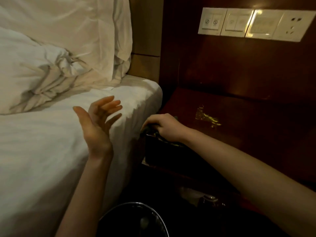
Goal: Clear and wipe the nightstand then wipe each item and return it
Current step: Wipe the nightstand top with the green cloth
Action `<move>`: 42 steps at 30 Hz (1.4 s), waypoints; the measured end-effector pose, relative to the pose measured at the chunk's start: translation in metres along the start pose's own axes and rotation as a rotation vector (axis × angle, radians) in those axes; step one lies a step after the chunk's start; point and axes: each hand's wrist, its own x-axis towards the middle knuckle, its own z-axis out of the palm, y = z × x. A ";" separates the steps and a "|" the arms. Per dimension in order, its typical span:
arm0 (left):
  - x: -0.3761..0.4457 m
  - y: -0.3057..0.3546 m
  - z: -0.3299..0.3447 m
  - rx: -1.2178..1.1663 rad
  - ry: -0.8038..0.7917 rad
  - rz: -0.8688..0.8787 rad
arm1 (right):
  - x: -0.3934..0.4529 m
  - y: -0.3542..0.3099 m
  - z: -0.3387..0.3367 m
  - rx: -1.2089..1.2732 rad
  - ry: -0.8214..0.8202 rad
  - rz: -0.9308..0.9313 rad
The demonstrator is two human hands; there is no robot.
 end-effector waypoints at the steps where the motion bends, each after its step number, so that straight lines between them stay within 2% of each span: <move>1: -0.001 0.005 -0.002 -0.027 0.025 0.029 | -0.011 -0.013 0.009 0.007 -0.028 -0.042; 2: -0.002 0.011 -0.005 -0.044 0.037 0.053 | -0.027 -0.026 0.026 0.016 -0.109 -0.097; 4: -0.001 0.024 -0.009 -0.052 0.034 0.075 | -0.072 -0.049 0.076 -0.008 -0.424 -0.222; 5: -0.001 0.030 -0.011 -0.029 0.024 0.071 | -0.098 -0.058 0.102 -0.035 -0.530 -0.260; 6: 0.001 0.034 -0.012 0.005 0.003 0.065 | -0.119 -0.060 0.124 -0.026 -0.510 -0.234; 9: 0.004 0.032 -0.011 0.116 -0.094 0.052 | -0.152 -0.054 0.172 0.176 -0.106 0.013; 10: 0.004 0.028 -0.009 0.155 -0.125 0.035 | -0.155 -0.054 0.181 0.195 -0.056 0.071; 12: 0.001 0.015 -0.001 0.231 -0.199 -0.025 | -0.158 -0.056 0.191 0.218 -0.063 0.165; 14: -0.003 -0.003 0.008 0.345 -0.289 -0.090 | -0.160 -0.060 0.190 0.378 0.028 0.361; 18: -0.008 -0.040 0.005 0.506 -0.331 -0.109 | -0.162 -0.048 0.158 1.020 0.059 0.739; 21: -0.008 -0.059 -0.003 0.605 -0.313 -0.092 | -0.167 -0.047 0.128 1.397 0.257 0.789; 27: -0.009 -0.084 0.012 0.711 -0.325 -0.033 | -0.163 -0.068 0.062 1.600 0.280 0.650; 31: -0.016 -0.094 0.034 0.683 -0.253 -0.058 | -0.156 -0.072 0.005 1.385 0.286 0.646; 34: -0.021 -0.105 0.042 0.729 -0.159 0.040 | -0.145 -0.060 -0.031 1.254 0.394 0.686; 36: -0.023 -0.110 0.042 0.731 -0.104 0.171 | -0.133 -0.056 -0.055 1.218 0.549 0.684; 39: -0.021 -0.116 0.041 0.685 -0.098 0.302 | -0.123 -0.046 -0.092 1.229 0.977 0.430; 40: -0.020 -0.116 0.041 0.678 -0.101 0.315 | -0.127 -0.038 -0.098 1.109 1.062 0.345; 41: -0.019 -0.115 0.042 0.677 -0.108 0.319 | -0.134 -0.028 -0.099 0.919 1.068 0.340; 42: -0.019 -0.114 0.043 0.679 -0.113 0.328 | -0.145 -0.017 -0.095 0.668 0.982 0.404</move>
